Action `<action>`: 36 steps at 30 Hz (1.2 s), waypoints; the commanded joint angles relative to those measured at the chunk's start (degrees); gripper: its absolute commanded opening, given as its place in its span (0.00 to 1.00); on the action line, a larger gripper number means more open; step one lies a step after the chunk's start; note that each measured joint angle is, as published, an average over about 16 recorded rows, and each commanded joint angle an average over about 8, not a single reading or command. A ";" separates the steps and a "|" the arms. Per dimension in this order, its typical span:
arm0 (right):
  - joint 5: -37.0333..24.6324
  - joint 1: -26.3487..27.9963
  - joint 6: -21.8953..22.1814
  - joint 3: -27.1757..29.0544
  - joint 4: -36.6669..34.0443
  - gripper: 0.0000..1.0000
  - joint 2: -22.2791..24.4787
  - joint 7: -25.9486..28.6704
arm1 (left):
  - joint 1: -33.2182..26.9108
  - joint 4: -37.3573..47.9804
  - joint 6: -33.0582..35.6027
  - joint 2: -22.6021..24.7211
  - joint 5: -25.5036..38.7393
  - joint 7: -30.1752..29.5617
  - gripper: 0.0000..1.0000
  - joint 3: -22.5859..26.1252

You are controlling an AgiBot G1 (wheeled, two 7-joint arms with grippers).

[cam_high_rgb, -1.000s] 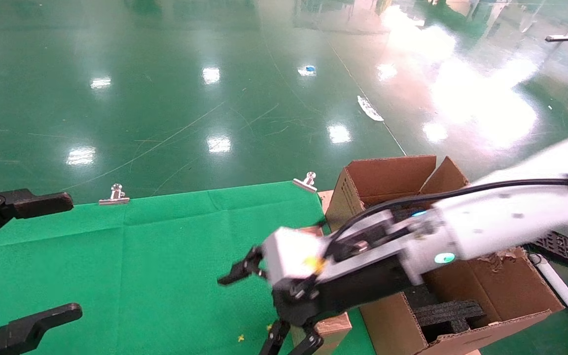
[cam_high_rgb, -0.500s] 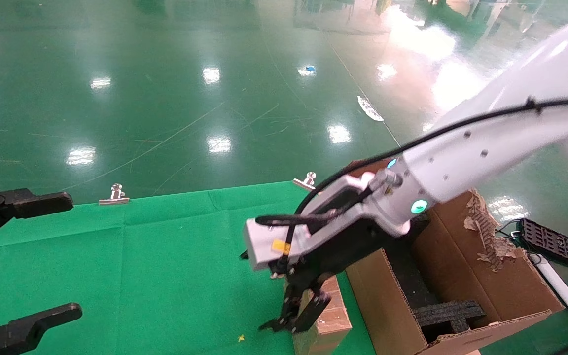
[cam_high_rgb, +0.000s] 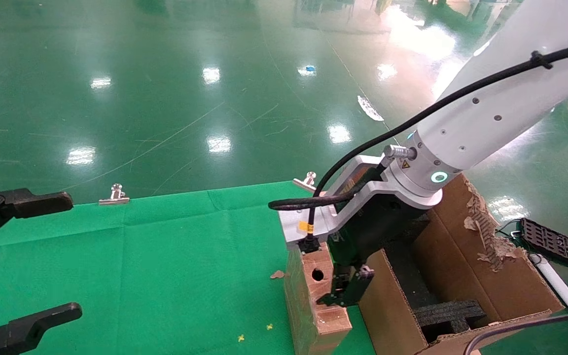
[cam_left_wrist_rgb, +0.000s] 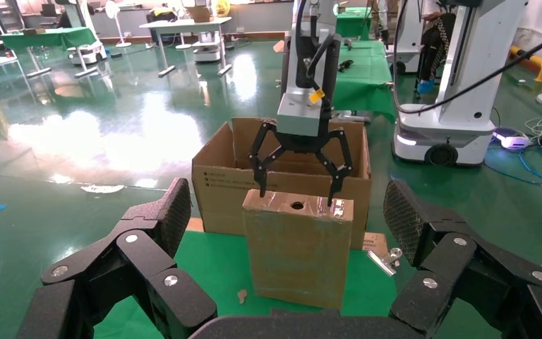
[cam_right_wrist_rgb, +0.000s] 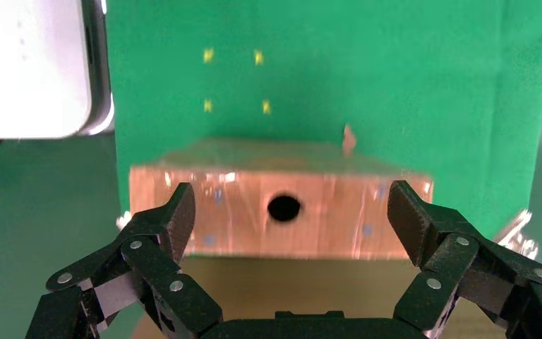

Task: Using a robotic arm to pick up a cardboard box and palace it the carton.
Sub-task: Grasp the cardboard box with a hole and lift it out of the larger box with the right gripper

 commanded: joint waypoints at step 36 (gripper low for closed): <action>10.98 5.79 2.84 -16.41 -10.85 1.00 -1.06 42.27 | -0.03 0.00 -0.07 -0.06 -0.10 0.08 1.00 0.15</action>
